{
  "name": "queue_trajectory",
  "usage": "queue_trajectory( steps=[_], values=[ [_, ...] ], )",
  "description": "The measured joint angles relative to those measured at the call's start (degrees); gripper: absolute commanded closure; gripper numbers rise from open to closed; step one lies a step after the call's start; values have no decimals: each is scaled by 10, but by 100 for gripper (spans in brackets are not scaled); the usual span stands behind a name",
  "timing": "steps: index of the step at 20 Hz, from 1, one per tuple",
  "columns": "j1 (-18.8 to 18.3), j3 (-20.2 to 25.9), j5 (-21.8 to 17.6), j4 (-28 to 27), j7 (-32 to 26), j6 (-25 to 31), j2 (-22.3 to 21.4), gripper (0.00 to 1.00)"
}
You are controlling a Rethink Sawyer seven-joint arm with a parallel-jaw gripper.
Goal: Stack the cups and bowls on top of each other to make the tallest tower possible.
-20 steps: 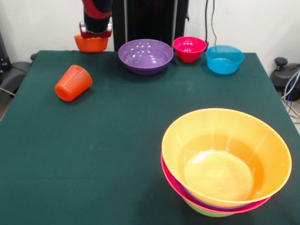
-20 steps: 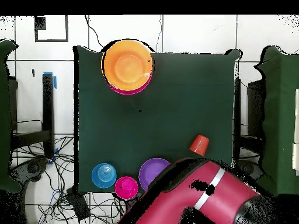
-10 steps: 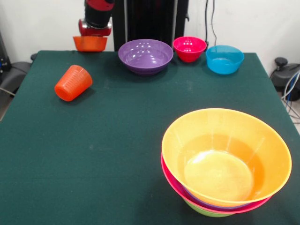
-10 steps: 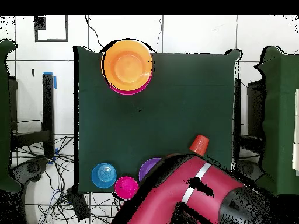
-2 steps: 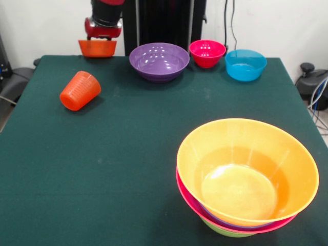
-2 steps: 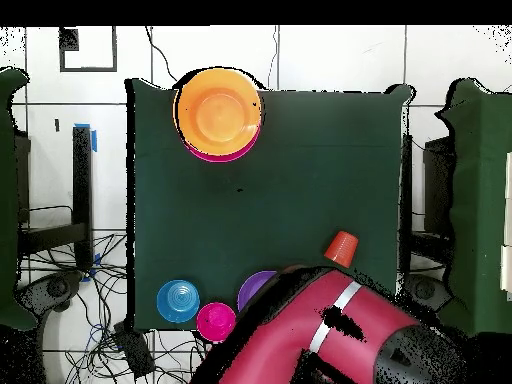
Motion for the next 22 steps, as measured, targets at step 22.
queue_trajectory(
  steps=[22],
  values=[
    [0, 4, -13, -15, 0, -123, -60, 0]
  ],
)
